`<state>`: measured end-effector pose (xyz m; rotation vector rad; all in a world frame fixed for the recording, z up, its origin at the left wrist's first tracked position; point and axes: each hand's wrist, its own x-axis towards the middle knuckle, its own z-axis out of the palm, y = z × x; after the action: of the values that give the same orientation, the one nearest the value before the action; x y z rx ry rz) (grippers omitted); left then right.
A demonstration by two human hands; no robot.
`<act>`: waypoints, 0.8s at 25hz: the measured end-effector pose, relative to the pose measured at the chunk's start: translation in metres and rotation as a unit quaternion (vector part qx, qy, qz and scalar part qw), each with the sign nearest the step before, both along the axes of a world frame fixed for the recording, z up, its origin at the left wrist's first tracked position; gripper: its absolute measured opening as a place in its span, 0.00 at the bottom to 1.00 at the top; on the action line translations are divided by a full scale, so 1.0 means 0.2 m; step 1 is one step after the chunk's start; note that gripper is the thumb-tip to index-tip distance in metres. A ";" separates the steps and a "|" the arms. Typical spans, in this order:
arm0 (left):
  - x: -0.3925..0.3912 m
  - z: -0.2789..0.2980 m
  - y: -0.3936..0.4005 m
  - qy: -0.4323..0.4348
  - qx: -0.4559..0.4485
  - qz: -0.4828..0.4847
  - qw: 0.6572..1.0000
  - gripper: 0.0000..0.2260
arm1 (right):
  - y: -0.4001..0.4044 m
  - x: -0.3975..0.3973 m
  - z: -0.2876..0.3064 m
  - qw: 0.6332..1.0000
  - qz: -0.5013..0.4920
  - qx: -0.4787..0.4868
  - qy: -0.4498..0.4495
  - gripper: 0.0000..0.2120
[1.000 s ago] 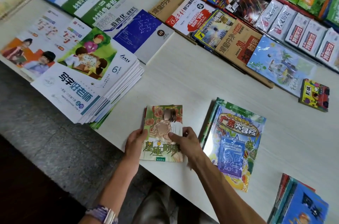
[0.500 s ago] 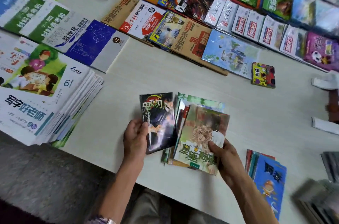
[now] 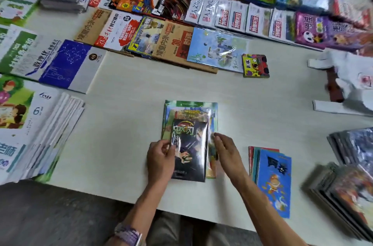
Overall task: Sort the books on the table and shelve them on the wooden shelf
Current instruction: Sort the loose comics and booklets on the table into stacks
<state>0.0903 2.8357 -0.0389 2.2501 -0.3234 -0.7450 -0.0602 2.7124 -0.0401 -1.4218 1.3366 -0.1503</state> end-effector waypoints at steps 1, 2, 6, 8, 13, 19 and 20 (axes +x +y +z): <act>0.00 -0.01 0.00 -0.053 0.046 -0.024 0.997 0.13 | 0.00 -0.04 -0.01 1.000 -0.013 0.002 0.013 0.16; 0.01 -0.02 0.01 -0.050 0.070 -0.033 0.996 0.21 | 0.01 -0.08 -0.03 0.999 -0.019 0.031 0.020 0.21; 0.00 0.01 0.00 0.220 0.022 -0.047 0.974 0.40 | 0.14 -0.04 -0.02 0.991 0.039 0.110 -0.063 0.20; 0.00 0.02 0.00 0.232 0.028 -0.077 0.969 0.39 | 0.15 -0.02 -0.01 0.983 -0.016 0.151 -0.102 0.18; -0.18 0.09 -0.07 -0.067 0.035 -0.142 0.987 0.34 | 0.13 -0.18 0.05 0.985 -0.051 0.161 -0.026 0.27; -0.66 0.17 -0.29 0.089 -0.074 -0.355 0.928 0.30 | 0.18 -0.72 0.13 0.967 -0.250 0.037 -0.007 0.06; -0.73 0.17 -0.31 0.108 -0.070 -0.375 0.918 0.29 | 0.19 -0.84 0.14 0.960 -0.280 0.022 -0.006 0.06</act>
<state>-0.0564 2.7746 -0.0039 1.8557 -1.1249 -1.2968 -0.2284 2.7495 -0.0115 -0.9710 1.6924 -0.4976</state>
